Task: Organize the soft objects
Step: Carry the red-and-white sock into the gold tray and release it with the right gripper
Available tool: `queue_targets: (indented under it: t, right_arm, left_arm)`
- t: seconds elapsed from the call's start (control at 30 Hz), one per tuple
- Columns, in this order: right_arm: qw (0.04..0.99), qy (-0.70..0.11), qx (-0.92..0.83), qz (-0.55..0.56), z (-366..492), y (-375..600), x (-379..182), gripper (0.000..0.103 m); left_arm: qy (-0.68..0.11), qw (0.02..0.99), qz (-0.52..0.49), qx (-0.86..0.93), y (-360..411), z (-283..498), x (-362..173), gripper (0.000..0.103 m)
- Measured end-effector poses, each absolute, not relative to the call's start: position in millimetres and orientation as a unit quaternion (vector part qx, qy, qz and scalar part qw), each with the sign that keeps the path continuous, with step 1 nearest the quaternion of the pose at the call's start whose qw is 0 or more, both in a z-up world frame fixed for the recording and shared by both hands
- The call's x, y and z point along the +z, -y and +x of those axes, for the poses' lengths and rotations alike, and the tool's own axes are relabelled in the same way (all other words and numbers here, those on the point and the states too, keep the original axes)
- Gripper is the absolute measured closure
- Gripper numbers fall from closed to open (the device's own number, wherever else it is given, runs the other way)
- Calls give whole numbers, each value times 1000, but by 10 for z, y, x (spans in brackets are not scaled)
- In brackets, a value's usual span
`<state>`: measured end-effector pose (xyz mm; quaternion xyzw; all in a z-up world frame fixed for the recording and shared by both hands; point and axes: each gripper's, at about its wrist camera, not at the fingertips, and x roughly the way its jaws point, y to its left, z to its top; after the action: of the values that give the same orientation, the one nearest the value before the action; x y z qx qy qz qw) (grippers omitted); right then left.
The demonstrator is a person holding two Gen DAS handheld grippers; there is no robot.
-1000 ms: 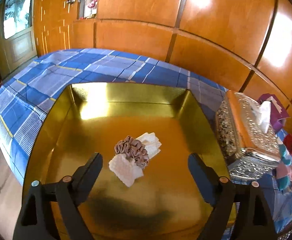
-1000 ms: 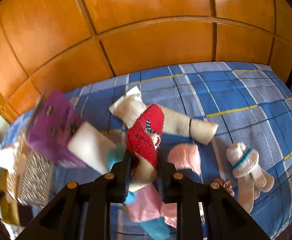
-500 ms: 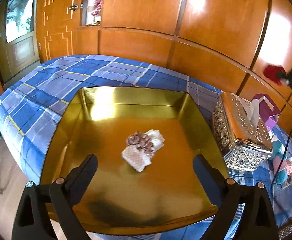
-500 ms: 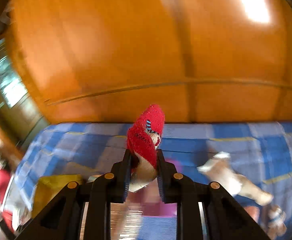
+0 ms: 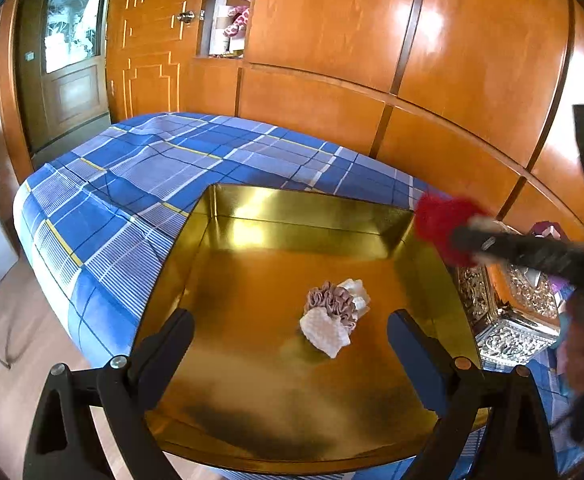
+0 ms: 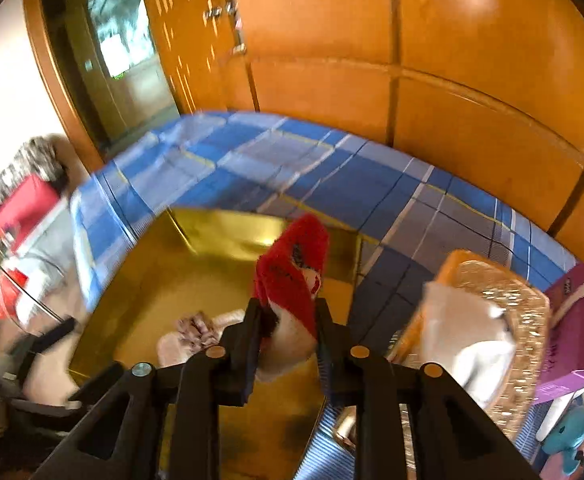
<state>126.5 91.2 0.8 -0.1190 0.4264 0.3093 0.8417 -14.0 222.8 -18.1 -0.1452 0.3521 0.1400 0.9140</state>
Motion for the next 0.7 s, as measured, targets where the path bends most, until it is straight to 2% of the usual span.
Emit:
queue_targets:
  t: [0.1, 0.2, 0.27, 0.53, 0.7]
  right_arm:
    - [834, -438, 310, -128, 1247, -962, -127, 71]
    - [834, -440, 307, -126, 1205, -952, -168, 62]
    - [837, -437, 306, -121, 1174, -907, -142, 61]
    - [871, -379, 294, -107, 883, -602, 130, 43]
    - [898, -341, 262, -96, 703, -323, 305, 42]
  left_arm:
    - [-350, 914, -147, 141, -2240, -143, -174, 5]
    - [-350, 914, -147, 141, -2237, -134, -180, 5]
    - [-349, 915, -144, 141, -2229, -137, -177, 5]
    - [-340, 922, -125, 136, -2108, -157, -110, 5]
    - [-336, 927, -113, 125, -1991, -173, -70, 5]
